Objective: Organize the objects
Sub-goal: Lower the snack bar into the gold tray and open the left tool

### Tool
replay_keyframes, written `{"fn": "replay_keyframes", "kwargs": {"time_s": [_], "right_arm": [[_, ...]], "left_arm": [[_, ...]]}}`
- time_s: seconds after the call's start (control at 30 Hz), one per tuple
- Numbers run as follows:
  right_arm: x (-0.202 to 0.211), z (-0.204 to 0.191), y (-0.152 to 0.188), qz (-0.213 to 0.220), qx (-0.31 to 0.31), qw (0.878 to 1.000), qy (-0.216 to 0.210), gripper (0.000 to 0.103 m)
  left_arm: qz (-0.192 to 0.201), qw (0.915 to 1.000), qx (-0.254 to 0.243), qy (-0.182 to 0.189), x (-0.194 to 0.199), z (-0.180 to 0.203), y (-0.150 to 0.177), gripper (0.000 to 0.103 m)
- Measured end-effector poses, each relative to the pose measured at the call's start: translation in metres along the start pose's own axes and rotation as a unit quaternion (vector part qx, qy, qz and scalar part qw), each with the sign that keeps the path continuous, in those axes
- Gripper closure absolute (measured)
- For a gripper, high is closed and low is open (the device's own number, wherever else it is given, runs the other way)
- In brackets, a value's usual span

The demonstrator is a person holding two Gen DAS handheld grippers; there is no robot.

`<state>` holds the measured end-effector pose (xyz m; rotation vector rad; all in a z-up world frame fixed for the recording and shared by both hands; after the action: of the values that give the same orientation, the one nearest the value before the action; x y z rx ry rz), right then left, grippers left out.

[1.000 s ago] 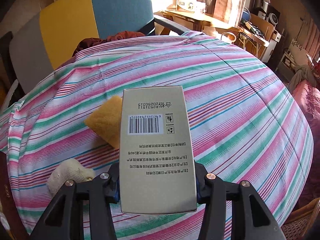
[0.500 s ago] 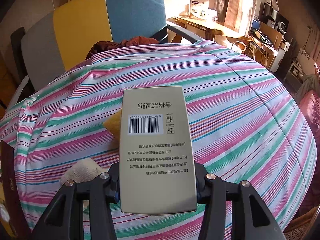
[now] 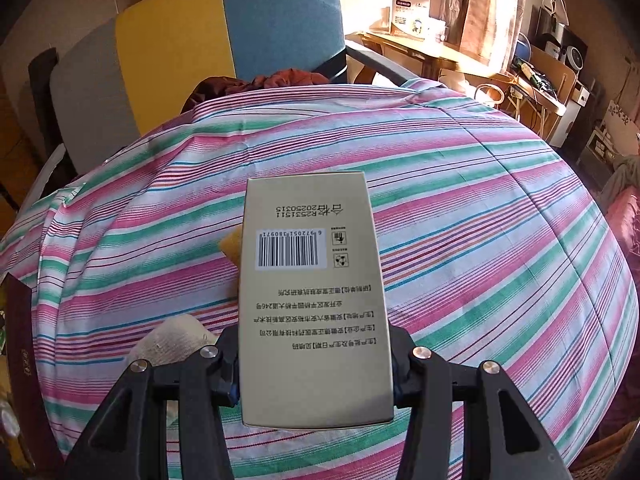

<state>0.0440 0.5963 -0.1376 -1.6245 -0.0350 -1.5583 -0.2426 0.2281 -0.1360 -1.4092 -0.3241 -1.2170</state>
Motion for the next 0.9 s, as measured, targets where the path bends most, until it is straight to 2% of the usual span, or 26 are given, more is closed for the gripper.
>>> {"fn": "replay_keyframes", "kwargs": {"time_s": [0.27, 0.6, 0.77, 0.9], "right_arm": [[0.003, 0.004, -0.002, 0.007, -0.006, 1.0, 0.004, 0.052], [0.021, -0.01, -0.001, 0.037, 0.015, 0.999, -0.018, 0.052], [0.04, -0.028, 0.001, 0.048, 0.029, 0.997, -0.048, 0.052], [0.077, -0.059, 0.007, 0.066, 0.057, 0.992, -0.091, 0.052]], "left_arm": [[0.035, 0.999, -0.027, -0.003, 0.047, 0.011, 0.032, 0.057], [0.076, 0.9955, -0.056, -0.008, 0.118, 0.018, 0.081, 0.056], [0.083, 0.9954, -0.047, -0.007, 0.138, 0.01, 0.096, 0.056], [0.088, 0.9951, -0.045, -0.01, 0.149, 0.003, 0.105, 0.056]]}}
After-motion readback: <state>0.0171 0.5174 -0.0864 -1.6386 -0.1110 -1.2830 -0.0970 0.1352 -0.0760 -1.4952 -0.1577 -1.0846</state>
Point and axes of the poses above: each gripper's, at about its wrist camera, not at the fingertips, and x roughly against the way its jaws point, z to its right, y to its underside, the point moved 7 cm from there along -x, roughly the way its jaws point, and after that the axes turned 12 degrees about y, right-handed, at the moved point
